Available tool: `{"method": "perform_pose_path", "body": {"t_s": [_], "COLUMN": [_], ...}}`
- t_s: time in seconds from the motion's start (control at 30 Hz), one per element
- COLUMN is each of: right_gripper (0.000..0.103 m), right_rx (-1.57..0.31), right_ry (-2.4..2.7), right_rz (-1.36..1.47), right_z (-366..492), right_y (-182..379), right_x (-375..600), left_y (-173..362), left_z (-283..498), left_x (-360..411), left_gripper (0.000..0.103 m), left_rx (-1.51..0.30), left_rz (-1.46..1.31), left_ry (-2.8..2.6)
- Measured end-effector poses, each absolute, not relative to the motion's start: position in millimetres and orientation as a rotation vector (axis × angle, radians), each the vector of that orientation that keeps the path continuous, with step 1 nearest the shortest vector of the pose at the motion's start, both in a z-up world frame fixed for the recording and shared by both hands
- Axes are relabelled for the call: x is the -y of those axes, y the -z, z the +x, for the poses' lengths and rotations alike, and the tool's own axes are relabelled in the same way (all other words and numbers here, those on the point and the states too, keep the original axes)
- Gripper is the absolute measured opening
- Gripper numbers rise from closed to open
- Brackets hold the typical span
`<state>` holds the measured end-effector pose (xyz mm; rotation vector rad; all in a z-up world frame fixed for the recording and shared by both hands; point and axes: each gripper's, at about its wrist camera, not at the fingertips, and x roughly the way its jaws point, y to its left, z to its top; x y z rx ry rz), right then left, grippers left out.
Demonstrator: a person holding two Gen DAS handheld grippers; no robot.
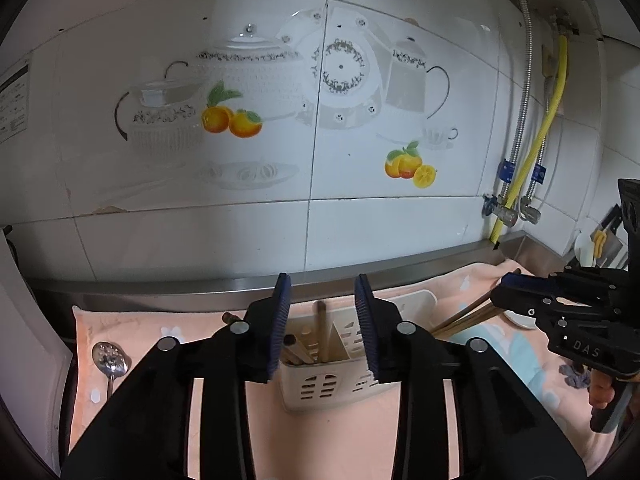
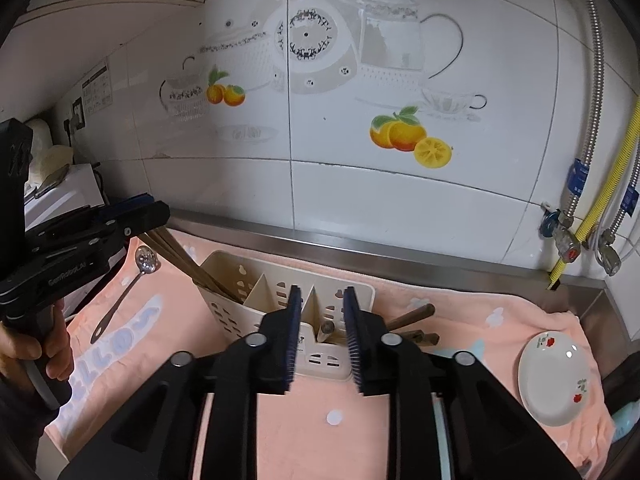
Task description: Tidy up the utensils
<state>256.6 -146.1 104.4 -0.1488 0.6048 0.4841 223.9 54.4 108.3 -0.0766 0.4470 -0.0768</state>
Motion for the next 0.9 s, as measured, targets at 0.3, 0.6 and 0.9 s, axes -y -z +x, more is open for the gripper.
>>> {"method": "perform_pose_path", "body": {"t_s": [0.3,0.6,0.9], "right_gripper": [0.058,0.086,0.092], "right_rx": [-0.547,-0.508,-0.494], "right_ry": [-0.463,-0.453,-0.445], "right_rz": [-0.167,-0.148,-0.157], "right_z": [222,185,154], "right_y": [-103,-91,-78], "right_x": [155,165,167], "left_y": [-113,-104,-87], "left_z": [188,142,108], "left_x": [-50,-50,-59], "left_gripper": [0.071,0.098,0.098], "left_rx": [-0.400,-0.367,-0.401], "left_rz": [-0.045,-0.017,-0.054], "left_ry": [0.055,0.020,-0.003]}}
